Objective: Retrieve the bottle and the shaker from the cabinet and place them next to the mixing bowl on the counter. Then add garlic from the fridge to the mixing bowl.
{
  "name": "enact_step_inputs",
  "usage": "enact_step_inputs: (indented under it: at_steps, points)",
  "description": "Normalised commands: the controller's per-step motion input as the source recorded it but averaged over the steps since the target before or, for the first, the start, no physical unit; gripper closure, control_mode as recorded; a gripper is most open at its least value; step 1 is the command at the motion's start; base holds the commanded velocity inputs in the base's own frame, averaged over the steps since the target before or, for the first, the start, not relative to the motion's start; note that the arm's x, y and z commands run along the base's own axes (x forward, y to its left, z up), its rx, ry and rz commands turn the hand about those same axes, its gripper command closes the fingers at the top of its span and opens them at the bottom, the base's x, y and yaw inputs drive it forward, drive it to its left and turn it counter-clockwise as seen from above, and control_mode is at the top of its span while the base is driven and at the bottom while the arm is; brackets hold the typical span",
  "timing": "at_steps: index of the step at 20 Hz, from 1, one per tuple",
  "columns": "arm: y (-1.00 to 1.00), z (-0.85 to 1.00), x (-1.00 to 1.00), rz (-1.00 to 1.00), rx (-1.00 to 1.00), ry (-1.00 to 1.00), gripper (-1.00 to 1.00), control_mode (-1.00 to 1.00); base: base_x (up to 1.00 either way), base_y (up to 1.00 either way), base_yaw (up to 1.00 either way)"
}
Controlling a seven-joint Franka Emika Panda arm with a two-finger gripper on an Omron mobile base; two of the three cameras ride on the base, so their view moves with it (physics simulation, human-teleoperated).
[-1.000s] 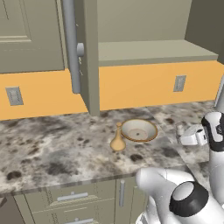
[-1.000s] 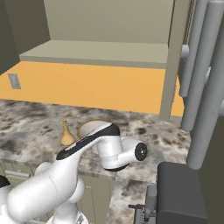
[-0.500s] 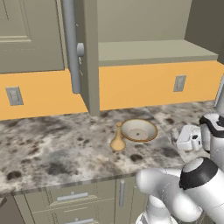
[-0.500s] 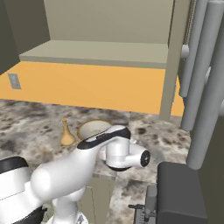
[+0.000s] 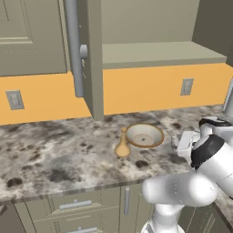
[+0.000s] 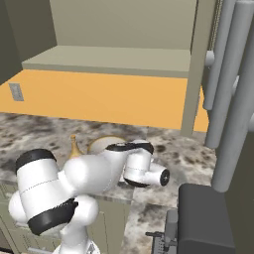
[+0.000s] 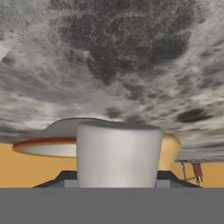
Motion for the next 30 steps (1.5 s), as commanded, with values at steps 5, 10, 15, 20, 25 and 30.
enact_step_inputs:
  at_steps: [5, 10, 15, 20, 25, 30]
  points:
    - [0.0, -0.36, 0.41, 0.05, 0.07, 0.0, 1.0, -1.0, 0.0, 0.0, 0.0]
    - [-0.05, -0.32, 0.22, 0.06, 0.18, -0.04, 1.0, -1.0, 0.0, 0.0, 0.0]
    - [-0.05, -0.28, 0.16, 0.06, 0.19, -0.1, 1.0, -1.0, 0.0, 0.0, 0.0]
    - [-0.01, -0.23, 0.17, 0.04, 0.08, -0.09, 1.0, -1.0, 0.0, 0.0, 0.0]
    - [0.0, -0.12, 0.33, 0.0, 0.01, -0.03, -1.0, -1.0, 0.0, 0.0, 0.0]
    - [0.01, -0.05, 0.18, 0.0, -0.02, 0.0, -1.0, -1.0, 0.0, 0.0, 0.0]
